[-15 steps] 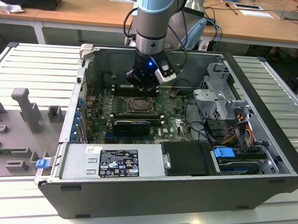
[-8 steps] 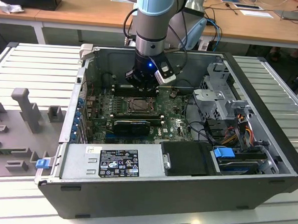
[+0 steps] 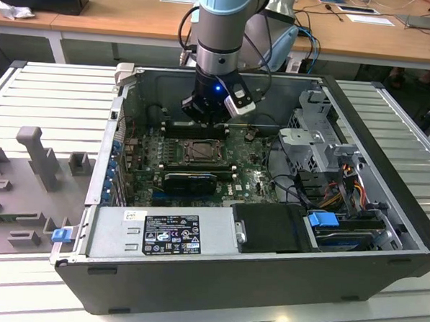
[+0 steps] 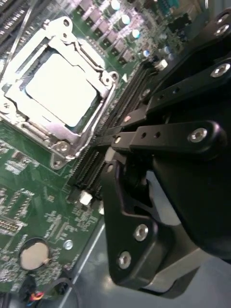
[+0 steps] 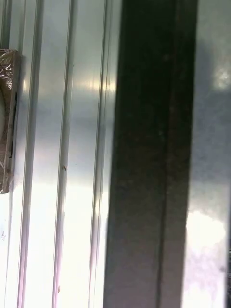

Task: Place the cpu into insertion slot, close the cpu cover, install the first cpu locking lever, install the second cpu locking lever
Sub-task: 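Install the first cpu locking lever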

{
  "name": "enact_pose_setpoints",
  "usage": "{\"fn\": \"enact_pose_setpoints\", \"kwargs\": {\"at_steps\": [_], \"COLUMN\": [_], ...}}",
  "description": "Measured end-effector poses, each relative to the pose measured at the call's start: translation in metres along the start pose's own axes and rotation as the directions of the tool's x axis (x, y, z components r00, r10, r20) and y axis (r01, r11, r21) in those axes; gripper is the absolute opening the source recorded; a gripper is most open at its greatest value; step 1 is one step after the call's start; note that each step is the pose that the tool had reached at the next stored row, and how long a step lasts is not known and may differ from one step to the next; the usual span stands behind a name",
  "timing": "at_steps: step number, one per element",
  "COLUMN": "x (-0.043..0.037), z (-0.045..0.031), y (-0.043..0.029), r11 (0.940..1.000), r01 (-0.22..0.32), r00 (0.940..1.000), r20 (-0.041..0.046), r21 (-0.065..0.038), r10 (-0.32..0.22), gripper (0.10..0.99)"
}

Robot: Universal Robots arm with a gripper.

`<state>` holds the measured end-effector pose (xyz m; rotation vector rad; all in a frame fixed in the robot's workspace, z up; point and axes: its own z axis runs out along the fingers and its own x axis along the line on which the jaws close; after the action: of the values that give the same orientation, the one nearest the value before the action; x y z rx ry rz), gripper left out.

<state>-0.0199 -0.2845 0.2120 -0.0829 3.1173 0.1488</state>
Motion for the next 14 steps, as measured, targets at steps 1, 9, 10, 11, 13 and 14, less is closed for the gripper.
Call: {"fn": "enact_pose_setpoints", "kwargs": {"at_steps": [1, 9, 10, 11, 13, 14], "x": [0.0, 0.0001, 0.0001, 0.0001, 0.0002, 0.0002], "z": [0.0, -0.0002, -0.0003, -0.0003, -0.0004, -0.001], "y": [-0.0002, -0.0016, -0.0023, -0.0029, -0.0037, -0.0038], "r11": [1.0, 1.0, 1.0, 1.0, 1.0, 1.0], "r01": [0.0, 0.0, 0.0, 0.0, 0.0, 0.0], "r00": [1.0, 1.0, 1.0, 1.0, 1.0, 1.0], "r20": [0.0, 0.0, -0.0001, -0.0001, 0.0, -0.0002], "r21": [0.0, 0.0, 0.0, 0.0, 0.0, 0.0], "r10": [0.0, 0.0, 0.0, 0.0, 0.0, 0.0], "gripper": [0.106, 0.106, 0.106, 0.106, 0.106, 0.106]}}
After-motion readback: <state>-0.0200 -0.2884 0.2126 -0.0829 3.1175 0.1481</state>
